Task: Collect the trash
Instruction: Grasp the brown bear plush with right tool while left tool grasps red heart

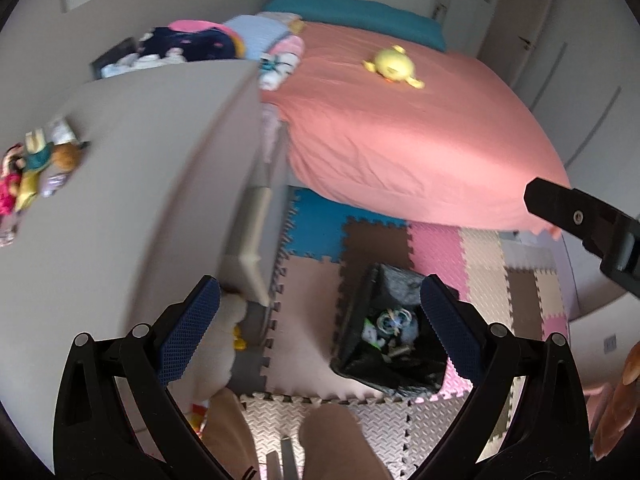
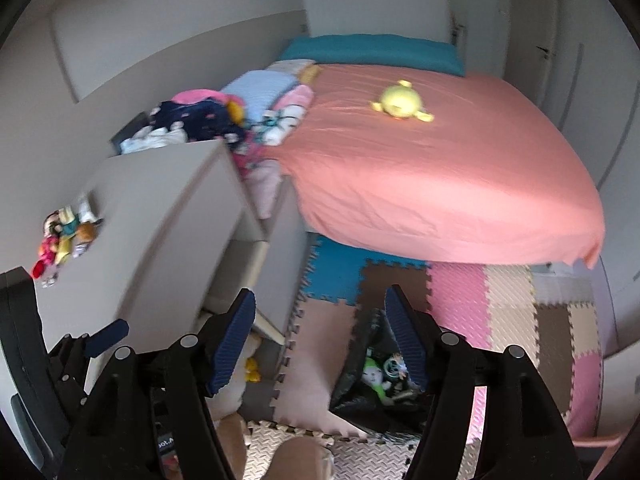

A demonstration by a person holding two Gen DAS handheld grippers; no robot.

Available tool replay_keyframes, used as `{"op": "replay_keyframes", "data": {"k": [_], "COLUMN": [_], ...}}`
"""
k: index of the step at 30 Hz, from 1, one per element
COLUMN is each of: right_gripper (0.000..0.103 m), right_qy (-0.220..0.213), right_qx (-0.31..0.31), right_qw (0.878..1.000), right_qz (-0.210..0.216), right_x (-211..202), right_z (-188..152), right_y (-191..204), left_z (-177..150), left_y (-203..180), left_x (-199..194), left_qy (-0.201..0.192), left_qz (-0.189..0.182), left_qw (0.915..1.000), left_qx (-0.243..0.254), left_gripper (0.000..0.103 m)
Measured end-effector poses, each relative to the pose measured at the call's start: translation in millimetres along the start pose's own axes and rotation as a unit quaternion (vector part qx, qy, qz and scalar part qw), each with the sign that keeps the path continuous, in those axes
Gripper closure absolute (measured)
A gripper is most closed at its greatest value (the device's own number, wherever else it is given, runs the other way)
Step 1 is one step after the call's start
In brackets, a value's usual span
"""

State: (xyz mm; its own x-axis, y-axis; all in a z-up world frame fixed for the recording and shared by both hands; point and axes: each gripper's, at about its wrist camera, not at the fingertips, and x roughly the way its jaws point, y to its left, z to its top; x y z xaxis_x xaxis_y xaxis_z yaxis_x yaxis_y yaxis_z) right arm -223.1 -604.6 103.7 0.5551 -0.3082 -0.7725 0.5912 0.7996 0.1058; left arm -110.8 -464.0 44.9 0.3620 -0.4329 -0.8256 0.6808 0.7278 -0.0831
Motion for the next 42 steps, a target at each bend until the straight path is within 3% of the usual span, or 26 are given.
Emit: {"op": "replay_keyframes", "data": {"k": [13,23,27,34,37,39,42], "right_gripper": [0.017,0.017,0.017,0.017,0.018,0.026,0.026], "right_qy": [-0.005,0.008,0.015,0.033,0.057,0.067,0.074], "right_qx": [-0.075,-0.139,-0.151,-0.133,-0.133,-0.152,-0.17], "right_qw": [0.99,0.979,0.976,0.978,0.976,0.973,0.971], "right_qz": [0.116,0.147,0.158,0.155,0.164,0.16,0.148], "right_x": [5,21,32,68,88,101,122], "right_z": [12,21,24,44,53,56,59], "right_y": [137,236,267,311,333,351,370], "left_z": [-1,-14,-15,-4,3,6,12], "left_y": [139,262,303,381,413,433,458], "left_x": [-46,-73,-79,-82,-78,-74,-64], "left_qy": [-0.027,-0.039,-0.036,-0.039,-0.033,-0.033,-0.028], "left_qz": [0.075,0.128,0.146,0.183,0.183,0.188,0.191], "left_qw": [0.9926,0.971,0.9639,0.9431,0.9348,0.9242,0.9096], "left_qx": [-0.092,-0.198,-0.22,-0.275,-0.302,-0.331,-0.368], "left_gripper": [0.006,0.006,0.006,0.006,0.006,0.006,0.006]}}
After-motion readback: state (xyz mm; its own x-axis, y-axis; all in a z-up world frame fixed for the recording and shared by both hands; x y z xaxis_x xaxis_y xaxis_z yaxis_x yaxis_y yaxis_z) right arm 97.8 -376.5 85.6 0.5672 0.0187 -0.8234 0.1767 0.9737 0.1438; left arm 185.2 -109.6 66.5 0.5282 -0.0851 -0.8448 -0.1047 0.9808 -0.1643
